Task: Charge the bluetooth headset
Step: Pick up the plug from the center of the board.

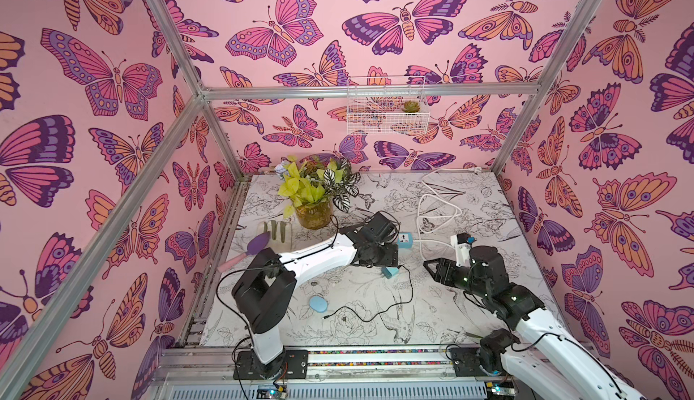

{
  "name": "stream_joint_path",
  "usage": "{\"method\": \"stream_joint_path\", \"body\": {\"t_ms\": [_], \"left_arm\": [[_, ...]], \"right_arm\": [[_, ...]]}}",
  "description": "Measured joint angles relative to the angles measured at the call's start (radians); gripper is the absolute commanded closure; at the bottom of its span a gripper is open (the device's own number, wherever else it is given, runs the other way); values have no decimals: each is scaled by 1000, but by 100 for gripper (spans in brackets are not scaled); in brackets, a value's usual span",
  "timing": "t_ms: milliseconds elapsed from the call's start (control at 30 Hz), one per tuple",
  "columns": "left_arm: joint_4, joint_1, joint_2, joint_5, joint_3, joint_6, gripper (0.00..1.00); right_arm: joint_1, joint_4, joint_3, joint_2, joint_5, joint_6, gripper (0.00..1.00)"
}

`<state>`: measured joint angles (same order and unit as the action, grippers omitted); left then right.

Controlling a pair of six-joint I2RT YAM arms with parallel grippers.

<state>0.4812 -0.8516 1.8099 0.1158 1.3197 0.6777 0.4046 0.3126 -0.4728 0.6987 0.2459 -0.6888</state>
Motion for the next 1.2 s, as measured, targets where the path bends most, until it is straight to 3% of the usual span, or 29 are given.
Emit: {"method": "stream_joint_path", "body": {"t_ms": [367, 733, 967, 1133, 1200], "left_arm": [[28, -7, 187, 0, 126, -106, 21], [40, -41, 214, 16, 106, -128, 30], [46, -71, 191, -1, 54, -146, 42], [48, -77, 191, -15, 50, -152, 61], [44, -80, 188, -20, 51, -163, 63]], "right_arm": [[-20, -3, 48, -13, 34, -22, 40], [-25, -24, 49, -7, 42, -23, 40], [-25, -62, 63, 23, 55, -35, 40], [-26, -71, 71, 29, 63, -45, 40], [-25, -71, 72, 27, 62, -45, 40]]}}
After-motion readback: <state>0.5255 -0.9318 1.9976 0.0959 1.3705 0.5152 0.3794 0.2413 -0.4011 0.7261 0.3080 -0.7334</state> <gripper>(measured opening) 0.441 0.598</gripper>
